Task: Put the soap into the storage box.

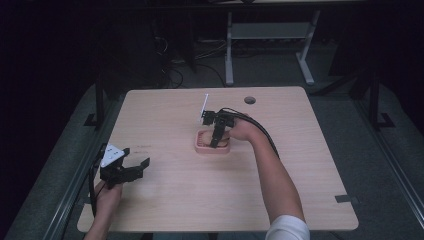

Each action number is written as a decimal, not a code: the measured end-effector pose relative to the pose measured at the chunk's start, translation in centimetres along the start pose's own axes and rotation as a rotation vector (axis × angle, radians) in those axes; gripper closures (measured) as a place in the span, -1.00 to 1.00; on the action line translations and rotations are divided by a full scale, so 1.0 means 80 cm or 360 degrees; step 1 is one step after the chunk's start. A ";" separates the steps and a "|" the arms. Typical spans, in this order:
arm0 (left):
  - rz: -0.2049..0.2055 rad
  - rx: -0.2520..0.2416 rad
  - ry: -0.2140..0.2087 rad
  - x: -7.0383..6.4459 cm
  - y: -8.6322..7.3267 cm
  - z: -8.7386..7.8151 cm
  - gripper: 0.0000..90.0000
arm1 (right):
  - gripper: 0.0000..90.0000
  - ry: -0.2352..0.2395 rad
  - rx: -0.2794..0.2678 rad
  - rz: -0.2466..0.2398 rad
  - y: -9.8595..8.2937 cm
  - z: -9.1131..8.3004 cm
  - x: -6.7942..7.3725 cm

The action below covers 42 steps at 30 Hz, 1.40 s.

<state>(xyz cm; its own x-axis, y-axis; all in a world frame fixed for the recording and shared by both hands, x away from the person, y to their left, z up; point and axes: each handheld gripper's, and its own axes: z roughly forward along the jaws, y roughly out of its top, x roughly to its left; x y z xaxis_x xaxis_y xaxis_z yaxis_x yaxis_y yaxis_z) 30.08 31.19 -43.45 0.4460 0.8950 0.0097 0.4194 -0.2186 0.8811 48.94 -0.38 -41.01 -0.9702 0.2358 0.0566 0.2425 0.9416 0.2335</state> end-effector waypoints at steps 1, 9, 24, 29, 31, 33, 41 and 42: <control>-0.0001 0.0001 0.0000 0.000 0.000 0.000 -0.69 | -0.29 -0.0002 0.0009 -0.0004 0.001 0.001 0.000; 0.0001 -0.0003 0.0001 0.000 0.000 -0.001 -0.68 | -0.29 -0.0019 0.0000 -0.0019 0.006 0.004 -0.003; -0.0003 -0.0009 0.0000 0.000 0.000 0.000 -0.69 | -0.29 -0.0042 0.0006 -0.0020 0.012 0.007 -0.005; 0.0001 -0.0003 0.0002 0.001 0.000 -0.001 -0.69 | -0.29 -0.0044 0.0004 -0.0027 0.014 0.007 -0.006; 0.0002 -0.0001 0.0002 0.001 0.000 -0.001 -0.69 | -0.29 -0.0048 0.0005 -0.0025 0.014 0.007 -0.006; 0.0000 -0.0004 0.0003 0.001 0.000 -0.001 -0.69 | -0.29 -0.0049 0.0010 -0.0020 0.015 0.007 -0.006; -0.0002 -0.0004 0.0001 0.001 0.000 -0.001 -0.69 | -0.29 -0.0047 0.0013 -0.0012 0.015 0.007 -0.007; -0.0004 -0.0005 0.0001 0.000 0.000 0.000 -0.69 | -0.29 -0.0047 0.0009 -0.0009 0.015 0.007 -0.007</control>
<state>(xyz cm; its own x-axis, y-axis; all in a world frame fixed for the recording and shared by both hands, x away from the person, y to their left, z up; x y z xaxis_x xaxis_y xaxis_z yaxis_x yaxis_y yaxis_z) 30.08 31.23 -43.40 0.4446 0.8957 0.0080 0.4178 -0.2153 0.8827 49.80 0.73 -41.34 -0.9710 0.2375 0.0266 0.2372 0.9443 0.2280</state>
